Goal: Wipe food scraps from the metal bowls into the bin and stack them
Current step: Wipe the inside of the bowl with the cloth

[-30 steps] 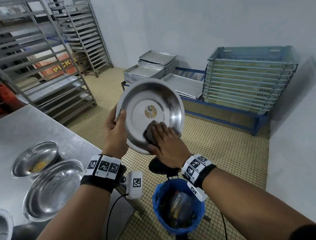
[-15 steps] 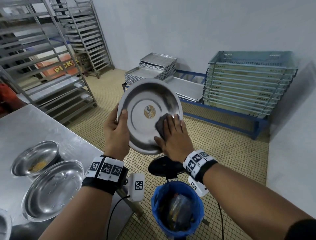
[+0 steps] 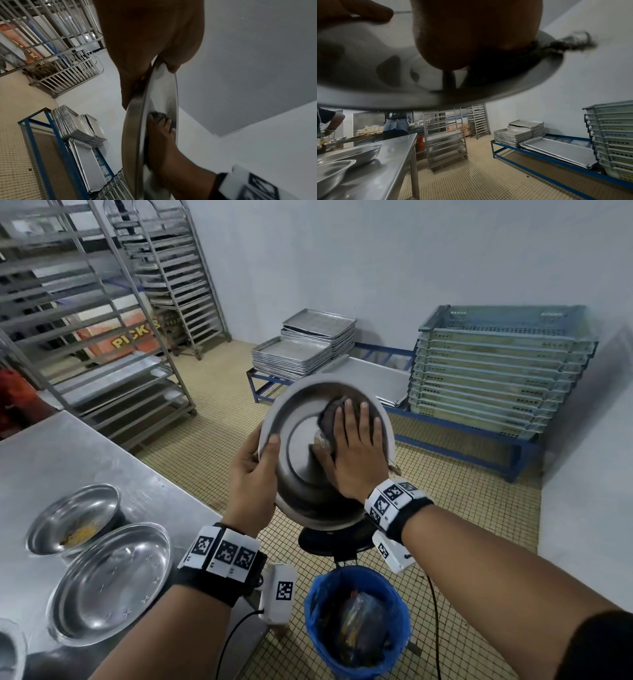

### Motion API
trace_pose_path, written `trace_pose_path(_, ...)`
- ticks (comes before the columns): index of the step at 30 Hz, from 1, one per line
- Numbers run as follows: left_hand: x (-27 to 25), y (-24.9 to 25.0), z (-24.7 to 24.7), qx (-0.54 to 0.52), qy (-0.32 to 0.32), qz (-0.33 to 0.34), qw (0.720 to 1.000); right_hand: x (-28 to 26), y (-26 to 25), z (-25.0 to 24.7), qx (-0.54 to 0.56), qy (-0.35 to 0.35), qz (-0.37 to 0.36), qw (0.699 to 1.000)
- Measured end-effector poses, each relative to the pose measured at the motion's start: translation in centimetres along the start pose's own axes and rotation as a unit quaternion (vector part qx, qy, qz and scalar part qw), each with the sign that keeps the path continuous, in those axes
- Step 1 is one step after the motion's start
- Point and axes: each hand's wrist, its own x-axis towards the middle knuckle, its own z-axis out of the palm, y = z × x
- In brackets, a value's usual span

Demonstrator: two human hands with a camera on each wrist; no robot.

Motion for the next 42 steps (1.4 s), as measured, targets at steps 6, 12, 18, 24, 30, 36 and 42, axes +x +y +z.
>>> trace_pose_path(6, -0.4, -0.1, 1.1, -0.009, -0.028, -0.012, 1.0, 1.5, -1.0, -1.6, -0.038, 0.061, -0.061, 0.996)
trace_pose_path(12, -0.4, 0.0, 0.5, 0.012, -0.039, 0.006, 0.999, 3.6, 1.2, -3.5, -0.014, 0.084, 0.004, 0.996)
trace_pose_path(18, -0.6, -0.4, 0.8, 0.056, -0.054, 0.002, 0.997, 3.4, 0.1, -4.5, 0.069, 0.1, -0.108, 0.987)
trace_pose_path(24, -0.3, 0.4, -0.3, 0.086, -0.069, 0.026, 0.994, 3.3, 3.1, -3.2, 0.133, 0.112, 0.034, 0.984)
trace_pose_path(30, -0.2, -0.5, 0.3, 0.097, -0.076, 0.018, 0.992, 3.1, 0.1, -3.8, 0.131, 0.134, -0.145, 0.971)
trace_pose_path(36, -0.7, 0.5, -1.3, 0.06, -0.03, 0.021, 0.998, 3.2, 4.2, -3.1, 0.227, 0.093, 0.041, 0.969)
trace_pose_path(42, 0.3, 0.5, -2.5, 0.183, -0.042, 0.043, 0.981, 3.6, 4.6, -4.3, 0.247, 0.143, -0.004, 0.958)
